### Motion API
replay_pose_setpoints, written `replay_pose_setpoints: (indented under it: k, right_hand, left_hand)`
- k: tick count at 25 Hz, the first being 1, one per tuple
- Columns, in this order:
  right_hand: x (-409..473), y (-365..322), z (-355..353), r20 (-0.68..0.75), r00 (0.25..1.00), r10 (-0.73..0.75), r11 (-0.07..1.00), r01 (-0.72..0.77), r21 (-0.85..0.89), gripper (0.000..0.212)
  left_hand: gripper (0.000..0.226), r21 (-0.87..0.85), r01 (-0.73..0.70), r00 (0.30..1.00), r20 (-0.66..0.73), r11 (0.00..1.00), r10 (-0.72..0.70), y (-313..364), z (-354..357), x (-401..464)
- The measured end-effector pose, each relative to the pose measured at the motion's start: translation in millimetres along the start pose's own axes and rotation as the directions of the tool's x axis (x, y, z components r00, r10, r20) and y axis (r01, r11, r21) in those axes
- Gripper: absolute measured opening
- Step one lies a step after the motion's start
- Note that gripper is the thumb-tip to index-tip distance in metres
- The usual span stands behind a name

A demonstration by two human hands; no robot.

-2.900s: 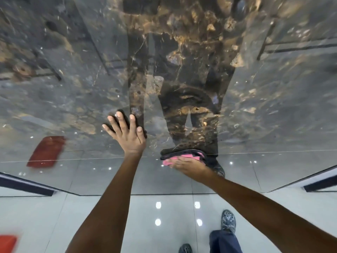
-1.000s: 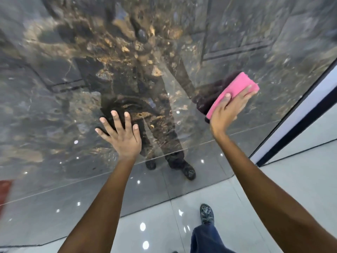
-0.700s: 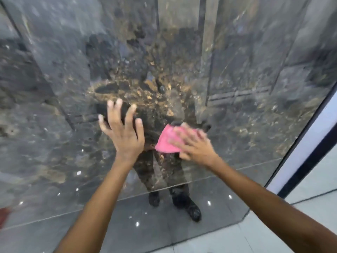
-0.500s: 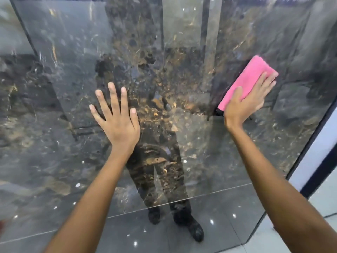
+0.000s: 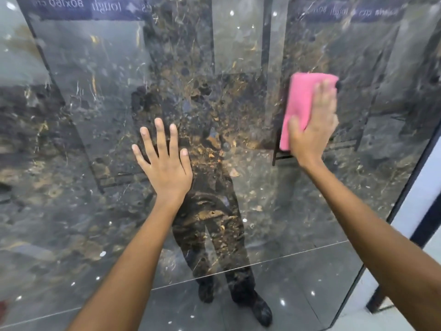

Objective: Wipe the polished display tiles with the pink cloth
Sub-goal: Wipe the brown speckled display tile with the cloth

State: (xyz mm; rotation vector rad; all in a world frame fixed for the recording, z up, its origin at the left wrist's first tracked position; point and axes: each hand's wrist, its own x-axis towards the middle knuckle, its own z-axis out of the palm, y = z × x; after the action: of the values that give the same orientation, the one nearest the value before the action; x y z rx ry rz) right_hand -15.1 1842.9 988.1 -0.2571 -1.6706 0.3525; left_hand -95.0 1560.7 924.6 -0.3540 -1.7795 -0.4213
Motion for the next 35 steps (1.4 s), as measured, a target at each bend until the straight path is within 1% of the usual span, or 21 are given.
replay_pose_setpoints:
  k: [2, 3, 4, 5, 7, 9, 11, 14, 15, 17, 19, 20, 23, 25, 26, 28, 29, 31, 33, 34, 35]
  right_hand:
    - [-1, -42, -2, 0.041, 0.912, 0.408, 0.902, -0.41, 0.136, 0.079]
    - [-16, -60, -1, 0.135, 0.939, 0.316, 0.936, -0.332, 0.118, 0.082]
    - [-39, -72, 4, 0.225, 0.974, -0.013, 0.997, -0.003, 0.073, 0.083]
    - [-62, -74, 7, 0.328, 0.826, -0.458, 0.883, 0.465, 0.064, 0.08]
    - [-55, -62, 6, 0.422, 0.412, -0.807, 0.451, 0.892, -0.009, 0.072]
    - [-2, -38, 9, 0.277, 0.629, -0.726, 0.618, 0.774, -0.14, 0.073]
    - [69, -22, -2, 0.037, 0.984, -0.172, 0.976, 0.175, -0.129, 0.078]
    - [119, -39, -22, -0.033, 0.851, 0.524, 0.847, -0.517, 0.127, 0.079]
    - [110, -56, -18, 0.02, 0.9, 0.435, 0.894, -0.434, 0.112, 0.078]
    - [57, -81, -5, 0.195, 0.935, -0.298, 0.954, 0.285, 0.09, 0.082]
    - [32, -73, -5, 0.353, 0.484, -0.801, 0.522, 0.853, 0.015, 0.081]
    - [52, -59, -7, 0.348, 0.435, -0.831, 0.454, 0.89, -0.029, 0.078]
    - [131, -45, -27, 0.054, 0.989, -0.137, 0.991, 0.136, 0.023, 0.075]
    - [160, -67, -35, -0.013, 0.899, 0.438, 0.89, -0.431, 0.15, 0.071]
    - [156, -86, -30, -0.009, 0.899, 0.438, 0.895, -0.435, 0.099, 0.071]
    - [121, -116, -12, 0.148, 0.977, -0.156, 0.986, 0.146, 0.079, 0.073]
    - [98, -120, -8, 0.272, 0.787, -0.554, 0.832, 0.537, 0.14, 0.075]
    - [104, -106, -15, 0.385, 0.419, -0.822, 0.486, 0.869, 0.091, 0.074]
    - [149, -87, -26, 0.259, 0.744, -0.616, 0.773, 0.634, 0.017, 0.07]
    - [177, -80, -33, 0.131, 0.96, -0.249, 0.969, 0.245, 0.041, 0.069]
    - [202, -77, -42, 0.013, 0.982, 0.186, 0.977, -0.186, 0.1, 0.068]
  left_hand:
    - [0.053, -0.033, 0.072, 0.997, -0.001, 0.997, -0.072, 7, -4, 3]
    - [0.05, -0.065, 0.119, 0.993, -0.014, 0.991, -0.12, 14, -8, 8]
    - [0.047, -0.1, 0.142, 0.989, -0.029, 0.985, -0.145, 22, -13, 17]
    - [0.046, -0.136, 0.124, 0.99, -0.044, 0.983, -0.131, 29, -18, 33]
    - [0.049, -0.168, 0.013, 0.996, -0.088, 0.986, -0.028, 39, -32, 78]
    - [0.054, -0.144, -0.034, 0.995, -0.1, 0.989, 0.019, 38, -43, 126]
    - [0.058, -0.088, -0.014, 0.997, -0.071, 0.996, 0.007, 32, -43, 154]
    - [0.058, -0.016, -0.002, 0.999, -0.053, 1.0, 0.002, 28, -32, 157]
    - [0.058, -0.01, -0.005, 0.998, -0.059, 1.0, 0.004, 27, -29, 156]
    - [0.058, -0.015, -0.016, 0.998, -0.066, 1.0, 0.015, 25, -27, 157]
    - [0.057, -0.026, -0.025, 0.997, -0.076, 0.999, 0.023, 24, -27, 157]
    - [0.058, -0.03, -0.027, 0.996, -0.082, 0.999, 0.025, 24, -27, 157]
    - [0.058, -0.026, -0.015, 0.996, -0.089, 1.0, 0.012, 26, -25, 155]
    - [0.057, -0.022, -0.008, 0.997, -0.078, 1.0, 0.007, 28, -26, 159]
    - [0.056, -0.015, -0.011, 0.997, -0.074, 1.0, 0.01, 28, -26, 160]
    - [0.054, -0.02, -0.005, 0.997, -0.08, 1.0, 0.003, 29, -28, 157]
    - [0.053, -0.05, 0.007, 0.996, -0.094, 0.999, -0.012, 28, -31, 158]
    - [0.049, -0.124, 0.025, 0.991, -0.126, 0.992, -0.041, 29, -39, 167]
    - [0.05, -0.153, 0.023, 0.989, -0.141, 0.988, -0.045, 27, -47, 188]
    - [0.052, -0.143, 0.026, 0.991, -0.13, 0.989, -0.045, 26, -48, 198]
    - [0.054, -0.115, 0.032, 0.992, -0.115, 0.993, -0.046, 26, -48, 206]
